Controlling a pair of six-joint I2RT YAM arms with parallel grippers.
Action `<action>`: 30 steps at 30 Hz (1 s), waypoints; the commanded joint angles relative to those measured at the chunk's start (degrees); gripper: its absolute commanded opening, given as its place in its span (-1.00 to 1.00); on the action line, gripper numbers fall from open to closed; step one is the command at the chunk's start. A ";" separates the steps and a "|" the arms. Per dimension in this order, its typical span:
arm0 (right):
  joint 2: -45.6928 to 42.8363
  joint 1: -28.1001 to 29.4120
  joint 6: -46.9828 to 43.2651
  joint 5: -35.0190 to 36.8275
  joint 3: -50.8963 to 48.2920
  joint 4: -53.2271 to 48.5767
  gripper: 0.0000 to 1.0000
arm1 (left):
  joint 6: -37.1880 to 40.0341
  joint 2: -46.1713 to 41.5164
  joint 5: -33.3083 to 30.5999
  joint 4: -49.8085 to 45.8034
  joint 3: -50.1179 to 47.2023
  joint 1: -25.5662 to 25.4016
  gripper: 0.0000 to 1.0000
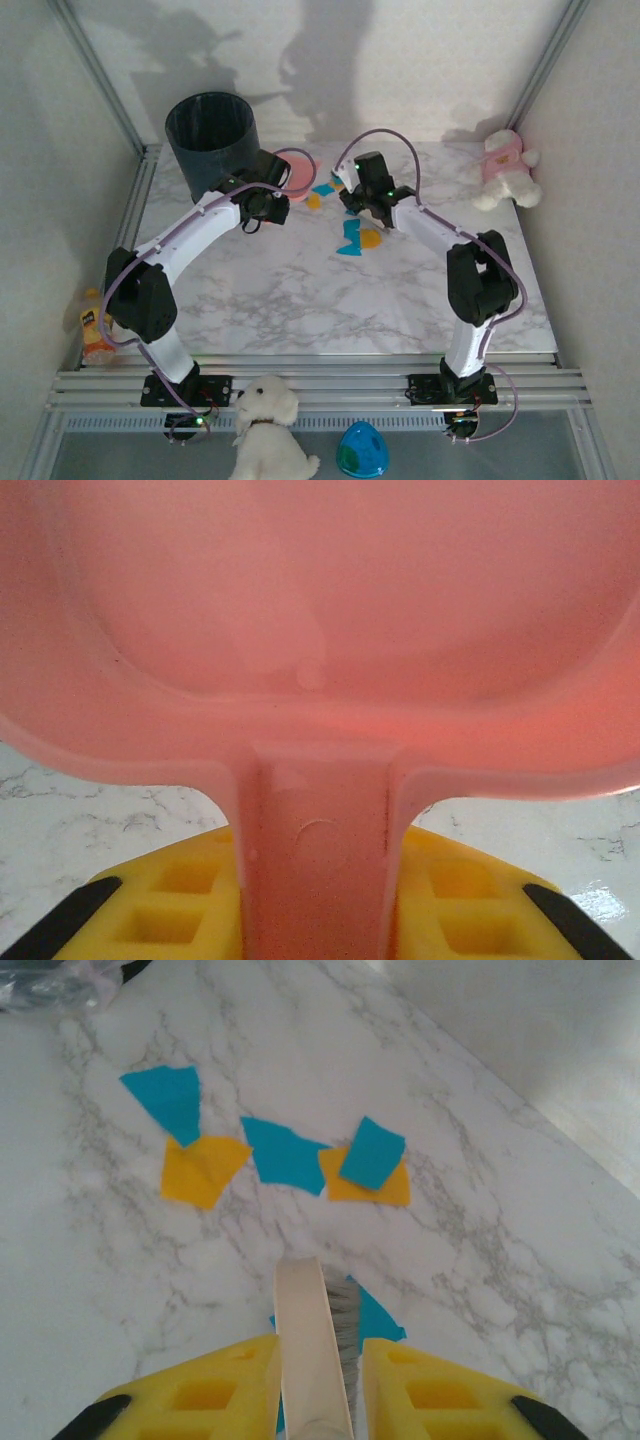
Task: Sweep away the paper scraps from the table
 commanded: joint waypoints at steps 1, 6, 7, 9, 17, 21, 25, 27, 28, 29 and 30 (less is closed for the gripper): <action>-4.29 -0.01 0.36 -1.48 -2.42 -2.75 -1.00 | 1.13 0.90 -0.11 -1.51 -0.49 0.03 -1.00; -8.27 0.04 1.60 -2.53 -5.69 -2.95 -1.00 | 1.83 1.12 0.76 -1.88 -0.64 -0.05 -1.00; -8.88 0.00 1.88 -2.62 -6.21 -2.97 -1.00 | 2.09 1.05 1.16 -1.96 -0.70 -0.04 -1.00; -10.12 0.06 2.36 -2.76 -7.05 -2.86 -1.00 | 2.69 0.92 1.94 -2.13 -0.87 -0.20 -1.00; -15.59 0.07 7.73 0.71 -11.25 3.08 -1.00 | 8.07 -1.59 2.60 -1.89 -4.01 -1.97 -1.00; -18.70 0.00 12.28 3.31 -13.75 6.37 -1.00 | 12.08 -3.14 3.17 -1.64 -6.61 -2.31 -1.00; -21.19 0.00 16.16 6.42 -15.95 8.02 -1.00 | 16.18 -4.89 2.79 0.22 -10.33 -2.80 -1.00; -22.10 -0.08 17.34 9.53 -17.36 9.57 -1.00 | 18.63 -5.40 4.86 0.34 -11.95 -3.32 -1.00; -22.31 -0.02 17.73 11.60 -18.00 10.31 -1.00 | 19.82 -5.46 5.27 0.30 -12.79 -3.92 -1.00; -22.42 -0.08 18.05 13.69 -18.48 10.80 -1.00 | 20.50 -5.56 4.91 0.32 -13.46 -4.60 -1.00; -22.33 -0.03 18.28 15.37 -18.67 11.01 -1.00 | 21.17 -5.64 4.75 0.17 -13.99 -5.13 -1.00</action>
